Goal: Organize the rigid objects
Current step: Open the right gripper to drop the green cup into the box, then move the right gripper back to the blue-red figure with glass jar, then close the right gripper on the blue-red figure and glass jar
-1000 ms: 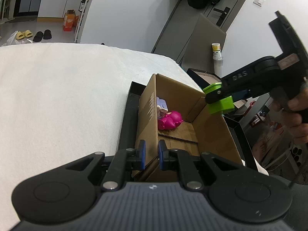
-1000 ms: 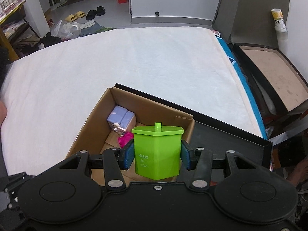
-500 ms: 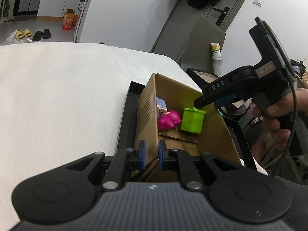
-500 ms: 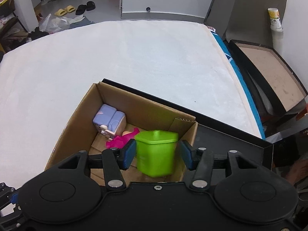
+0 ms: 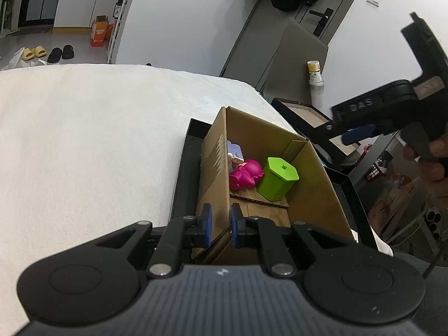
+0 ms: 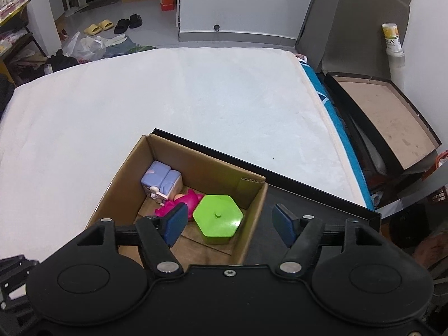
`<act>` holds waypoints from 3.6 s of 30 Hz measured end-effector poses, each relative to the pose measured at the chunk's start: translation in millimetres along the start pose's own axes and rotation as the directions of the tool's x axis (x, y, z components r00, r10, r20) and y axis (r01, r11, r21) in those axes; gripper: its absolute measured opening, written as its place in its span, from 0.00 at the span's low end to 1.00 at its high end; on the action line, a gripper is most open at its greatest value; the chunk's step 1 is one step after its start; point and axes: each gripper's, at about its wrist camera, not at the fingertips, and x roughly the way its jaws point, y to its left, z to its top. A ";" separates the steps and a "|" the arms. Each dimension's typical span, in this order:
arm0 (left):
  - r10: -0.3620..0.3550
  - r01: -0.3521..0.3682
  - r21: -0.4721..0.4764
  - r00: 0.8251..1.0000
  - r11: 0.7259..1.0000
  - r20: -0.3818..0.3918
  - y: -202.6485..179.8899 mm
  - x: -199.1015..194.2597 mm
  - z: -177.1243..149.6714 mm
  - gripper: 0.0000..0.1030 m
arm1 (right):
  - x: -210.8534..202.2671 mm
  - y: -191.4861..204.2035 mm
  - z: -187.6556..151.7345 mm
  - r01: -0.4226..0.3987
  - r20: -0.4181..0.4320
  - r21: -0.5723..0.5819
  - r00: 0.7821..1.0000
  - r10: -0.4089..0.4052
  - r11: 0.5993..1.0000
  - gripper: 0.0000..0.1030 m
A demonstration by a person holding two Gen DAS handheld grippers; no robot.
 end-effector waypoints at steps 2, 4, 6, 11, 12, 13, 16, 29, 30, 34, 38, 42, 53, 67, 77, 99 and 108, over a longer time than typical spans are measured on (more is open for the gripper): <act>0.000 0.000 -0.001 1.000 1.000 0.001 0.2 -0.2 -0.3 0.12 | -4.2 -3.9 -0.9 0.001 0.004 0.004 1.000 -0.001 1.000 0.67; 0.000 0.000 0.001 1.000 1.000 0.001 -0.1 -0.2 -0.1 0.12 | -7.7 -8.6 -2.3 0.001 0.007 0.015 1.000 -0.001 1.000 0.68; 0.001 -0.001 0.003 1.000 1.000 0.002 -0.7 -0.1 -0.1 0.12 | -10.9 -13.7 -4.5 0.004 0.009 0.024 1.000 -0.004 1.000 0.69; 0.003 -0.003 0.003 1.000 1.000 0.003 -1.0 -0.2 -0.2 0.12 | -18.7 -28.1 -12.1 0.020 0.011 0.040 1.000 -0.021 0.999 0.73; 0.003 -0.003 0.003 1.000 1.000 0.003 -0.8 -0.1 -0.1 0.12 | -20.1 -31.4 -13.8 0.022 0.011 0.045 1.000 -0.023 0.999 0.73; 0.003 -0.003 0.003 1.000 1.000 0.003 -0.8 -0.1 -0.1 0.12 | -21.6 -35.3 -15.7 0.025 0.010 0.051 1.000 -0.025 0.998 0.73; -0.001 0.001 -0.003 1.000 1.000 0.001 -0.7 0.0 0.0 0.12 | -27.3 -45.6 -22.4 0.037 0.008 0.065 0.999 -0.038 0.997 0.74; 0.003 -0.003 -0.002 1.000 1.000 0.001 1.6 -0.2 -0.6 0.12 | -47.1 -104.3 -60.9 0.099 -0.013 0.187 0.995 -0.098 0.977 0.82; 0.003 -0.003 -0.002 1.000 1.000 0.001 1.6 0.1 -0.9 0.12 | -47.9 -107.1 -64.5 0.102 -0.014 0.194 0.995 -0.101 0.976 0.83; 0.004 -0.004 -0.001 1.000 1.000 0.002 1.5 -0.2 -1.0 0.12 | -46.2 -117.5 -81.4 0.108 -0.034 0.221 0.994 -0.103 0.969 0.84; 0.006 -0.006 0.002 1.000 1.000 0.003 1.4 -0.5 -1.5 0.12 | -40.9 -125.5 -97.4 0.105 -0.059 0.250 0.994 -0.093 0.962 0.84; 0.007 -0.007 0.003 1.000 1.000 0.003 0.7 -0.6 -1.3 0.12 | -36.7 -132.3 -109.6 0.107 -0.079 0.268 0.993 -0.089 0.957 0.84; 0.004 -0.004 0.001 1.000 1.000 0.003 1.3 -1.1 -1.1 0.12 | -30.1 -136.6 -125.2 0.086 -0.104 0.292 0.993 -0.058 0.952 0.91; 0.003 -0.003 -0.004 1.000 1.000 0.003 1.3 -1.3 -1.2 0.12 | 12.5 -127.8 -146.3 -0.006 -0.163 0.373 0.984 0.072 0.928 1.00; 0.004 -0.004 -0.002 1.000 1.000 0.003 0.7 -1.4 -0.5 0.12 | 47.4 -130.0 -163.7 -0.017 -0.188 0.441 0.976 0.111 0.897 1.00; 0.004 -0.004 0.003 1.000 1.000 0.003 1.1 -0.2 -0.8 0.12 | 83.3 -115.9 -159.4 -0.019 -0.243 0.397 0.962 0.125 0.918 0.95; 0.006 -0.006 0.009 1.000 1.000 0.003 1.1 1.2 -1.5 0.12 | 76.6 -102.6 -160.5 0.039 -0.272 0.314 0.961 0.050 0.949 0.57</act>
